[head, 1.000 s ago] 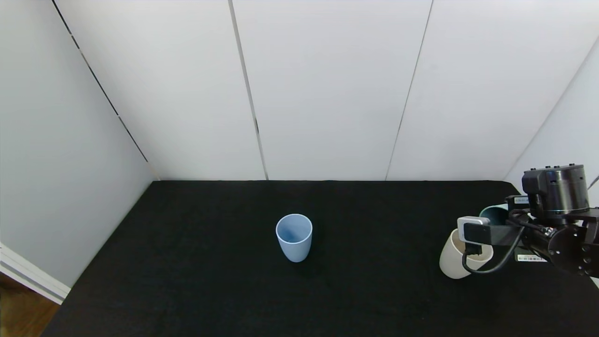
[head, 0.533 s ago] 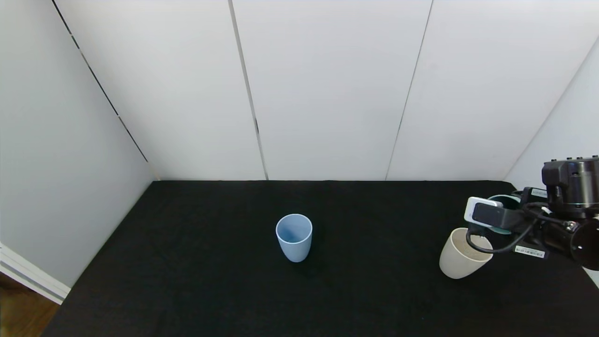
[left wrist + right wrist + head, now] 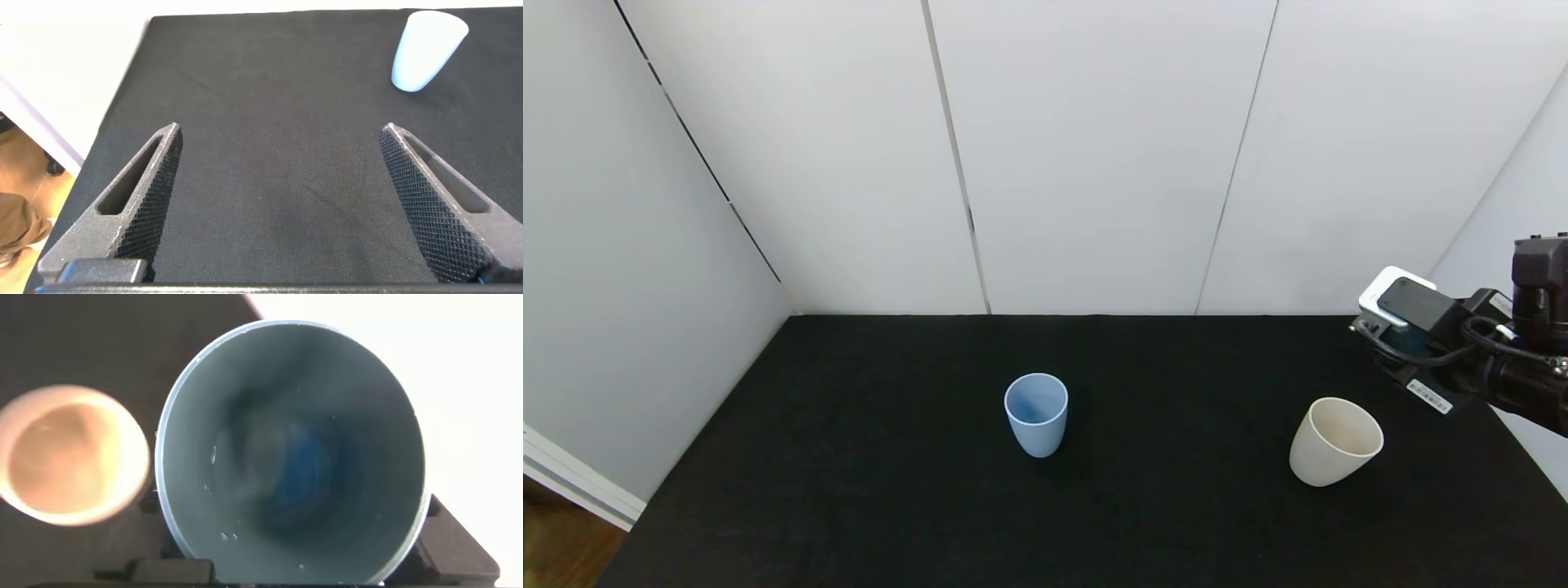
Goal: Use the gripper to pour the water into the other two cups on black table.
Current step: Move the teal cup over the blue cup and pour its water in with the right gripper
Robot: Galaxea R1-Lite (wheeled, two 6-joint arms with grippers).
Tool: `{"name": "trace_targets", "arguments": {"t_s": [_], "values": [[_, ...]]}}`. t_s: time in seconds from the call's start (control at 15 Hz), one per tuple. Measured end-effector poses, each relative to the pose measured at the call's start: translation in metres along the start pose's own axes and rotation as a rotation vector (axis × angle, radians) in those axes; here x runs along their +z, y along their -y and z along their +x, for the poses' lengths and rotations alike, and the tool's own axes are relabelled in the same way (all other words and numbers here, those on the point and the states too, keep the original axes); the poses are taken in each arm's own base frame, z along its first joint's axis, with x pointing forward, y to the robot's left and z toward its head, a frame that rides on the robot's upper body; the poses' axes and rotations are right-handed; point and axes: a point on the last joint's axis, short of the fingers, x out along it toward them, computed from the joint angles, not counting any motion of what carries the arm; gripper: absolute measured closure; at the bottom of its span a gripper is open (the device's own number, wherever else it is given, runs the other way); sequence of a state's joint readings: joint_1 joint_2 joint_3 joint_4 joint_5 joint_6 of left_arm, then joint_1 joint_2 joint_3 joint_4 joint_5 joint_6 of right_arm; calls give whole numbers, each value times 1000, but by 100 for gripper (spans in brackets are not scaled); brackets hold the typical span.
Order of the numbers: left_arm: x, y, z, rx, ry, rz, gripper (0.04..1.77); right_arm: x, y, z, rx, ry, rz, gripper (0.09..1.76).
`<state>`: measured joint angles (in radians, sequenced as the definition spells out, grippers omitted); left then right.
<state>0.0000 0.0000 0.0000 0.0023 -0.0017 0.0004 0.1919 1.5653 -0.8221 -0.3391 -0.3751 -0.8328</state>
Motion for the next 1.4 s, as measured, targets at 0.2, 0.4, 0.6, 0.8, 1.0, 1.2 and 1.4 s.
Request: {"name": "trace_targets", "arguments": {"t_s": [0.2, 0.4, 0.6, 0.8, 1.0, 1.2, 1.4], "values": [[0, 0, 0, 0, 0, 0, 9, 25, -8, -10, 57, 64, -7, 64], [0, 0, 0, 0, 0, 0, 9, 59, -18, -17, 111, 116, 12, 64], [0, 0, 0, 0, 0, 0, 9, 96, -35, -16, 90, 133, -7, 64], [0, 0, 0, 0, 0, 0, 9, 130, -58, -13, 80, 159, -47, 64], [0, 0, 0, 0, 0, 0, 9, 160, -80, -7, 83, 163, -121, 64], [0, 0, 0, 0, 0, 0, 9, 189, -98, -4, 79, 181, -196, 64], [0, 0, 0, 0, 0, 0, 9, 217, -121, -6, 66, 214, -264, 64]]}}
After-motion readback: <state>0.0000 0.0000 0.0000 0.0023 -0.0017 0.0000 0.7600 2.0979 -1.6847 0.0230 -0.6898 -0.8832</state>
